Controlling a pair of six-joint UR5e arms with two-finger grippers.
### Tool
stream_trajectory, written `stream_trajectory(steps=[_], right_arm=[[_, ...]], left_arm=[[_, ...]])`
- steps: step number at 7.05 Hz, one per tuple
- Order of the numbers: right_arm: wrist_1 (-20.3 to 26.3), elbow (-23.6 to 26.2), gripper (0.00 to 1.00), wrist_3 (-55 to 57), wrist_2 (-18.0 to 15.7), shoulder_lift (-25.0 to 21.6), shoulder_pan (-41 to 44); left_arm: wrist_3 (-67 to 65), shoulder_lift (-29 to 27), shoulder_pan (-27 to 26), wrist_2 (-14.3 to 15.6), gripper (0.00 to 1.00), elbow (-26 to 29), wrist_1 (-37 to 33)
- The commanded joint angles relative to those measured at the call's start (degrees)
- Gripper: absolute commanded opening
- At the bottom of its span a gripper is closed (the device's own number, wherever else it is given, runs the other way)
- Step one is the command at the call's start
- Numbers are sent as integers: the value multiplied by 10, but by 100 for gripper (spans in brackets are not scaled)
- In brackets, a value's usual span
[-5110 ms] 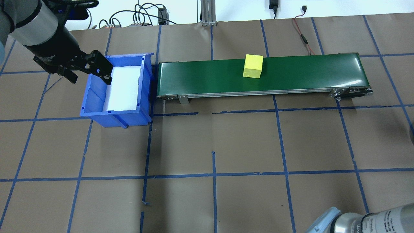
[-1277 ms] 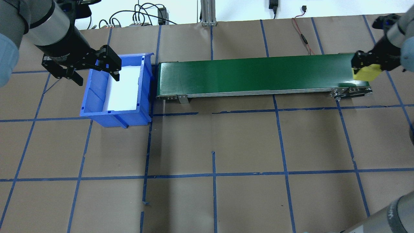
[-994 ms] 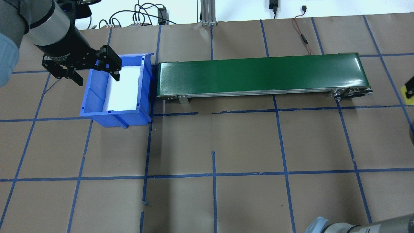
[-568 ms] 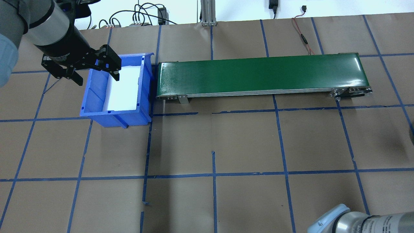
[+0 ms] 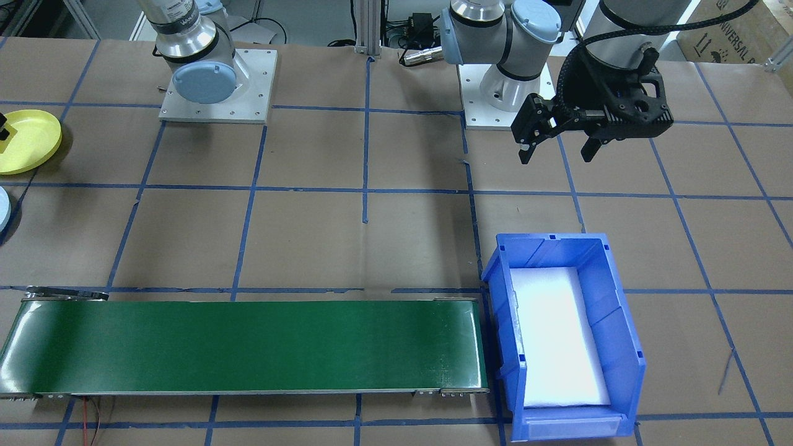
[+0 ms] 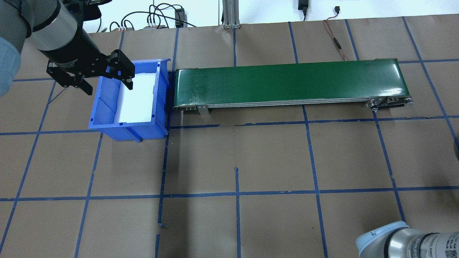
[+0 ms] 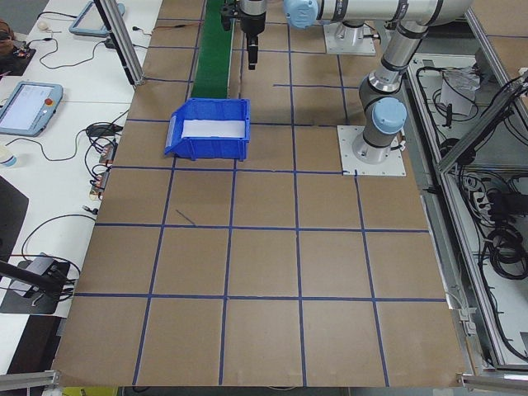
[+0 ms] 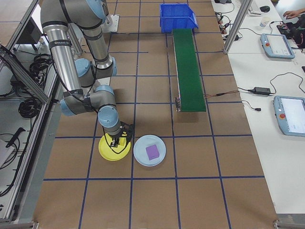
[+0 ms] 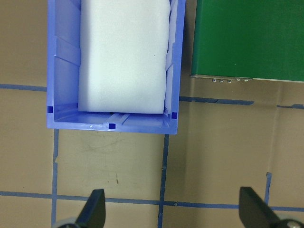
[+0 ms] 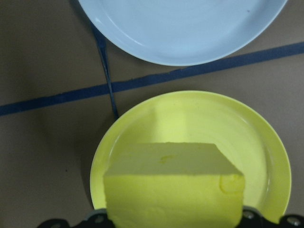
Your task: Move block left to right into plate
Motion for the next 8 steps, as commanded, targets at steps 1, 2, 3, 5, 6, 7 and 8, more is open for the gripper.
stream_trajectory(steps=[1, 2, 3, 5, 6, 7, 8], right_arm=[[-1, 5, 65, -5, -25, 3, -6], [-1, 4, 68, -7, -26, 3, -16], [-1, 5, 73, -6, -24, 6, -28], [0, 4, 97, -5, -19, 5, -27], [6, 1, 100, -2, -19, 1, -25], [7, -1, 100, 22, -16, -6, -11], [7, -5, 100, 52, -21, -10, 48]], left_arm=[[1, 0, 0, 0, 100, 0, 0], [1, 0, 0, -1, 100, 0, 0], [1, 0, 0, -1, 100, 0, 0], [2, 0, 0, -1, 100, 0, 0], [2, 1, 0, -1, 100, 0, 0], [2, 0, 0, -1, 100, 0, 0], [2, 1, 0, -1, 100, 0, -1]])
